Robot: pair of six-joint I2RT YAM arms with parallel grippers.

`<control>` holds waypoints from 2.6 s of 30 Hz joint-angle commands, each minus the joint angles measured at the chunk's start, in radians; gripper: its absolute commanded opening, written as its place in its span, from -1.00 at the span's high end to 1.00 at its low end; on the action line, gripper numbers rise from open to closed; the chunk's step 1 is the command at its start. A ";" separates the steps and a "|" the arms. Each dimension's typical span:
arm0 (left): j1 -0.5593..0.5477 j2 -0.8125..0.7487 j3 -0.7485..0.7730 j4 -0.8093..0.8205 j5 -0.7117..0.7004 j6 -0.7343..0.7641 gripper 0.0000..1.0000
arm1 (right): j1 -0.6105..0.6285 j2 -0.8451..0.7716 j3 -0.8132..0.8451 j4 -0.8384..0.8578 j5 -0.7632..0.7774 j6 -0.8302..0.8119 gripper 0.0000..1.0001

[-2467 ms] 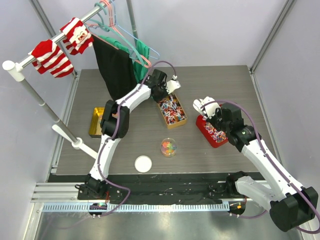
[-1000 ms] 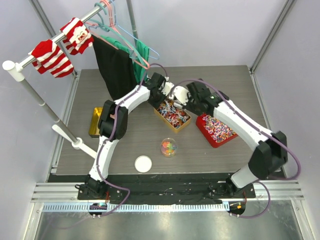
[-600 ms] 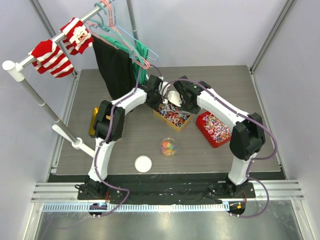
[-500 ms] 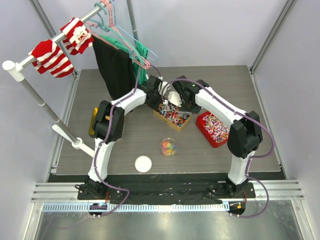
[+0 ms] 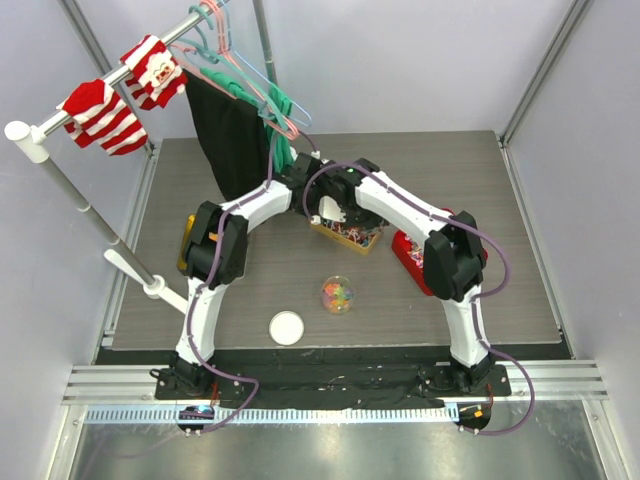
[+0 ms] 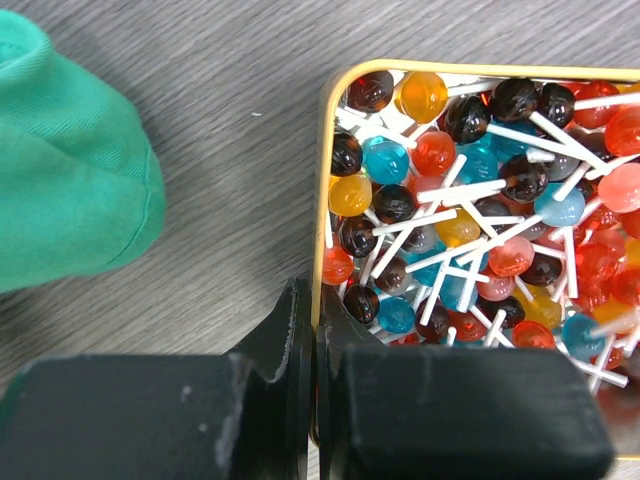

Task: Pack the candies
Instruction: Adjust the storage box at the center of the board, then scoop the fake candies from the storage box.

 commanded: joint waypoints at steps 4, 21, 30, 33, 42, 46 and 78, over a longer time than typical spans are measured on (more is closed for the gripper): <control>-0.003 -0.117 -0.044 0.129 -0.033 -0.045 0.99 | 0.021 0.149 0.223 -0.203 0.159 -0.030 0.98; -0.009 -0.136 -0.049 0.135 -0.107 -0.047 1.00 | 0.041 0.134 0.149 -0.206 0.151 -0.054 0.98; -0.011 -0.165 -0.059 0.129 0.009 -0.050 1.00 | 0.075 0.185 0.151 -0.125 -0.031 -0.048 0.98; -0.011 -0.169 -0.061 0.130 0.028 -0.053 0.99 | 0.082 0.188 0.177 -0.099 -0.102 -0.037 0.98; -0.011 -0.179 -0.052 0.120 0.056 -0.061 0.99 | 0.081 0.166 0.077 0.030 -0.278 0.033 0.98; -0.011 -0.191 -0.056 0.115 0.070 -0.071 1.00 | 0.078 0.166 0.042 0.094 -0.326 0.082 0.98; -0.024 -0.231 -0.079 0.103 0.162 -0.133 1.00 | 0.115 0.154 -0.139 0.582 -0.254 0.271 0.98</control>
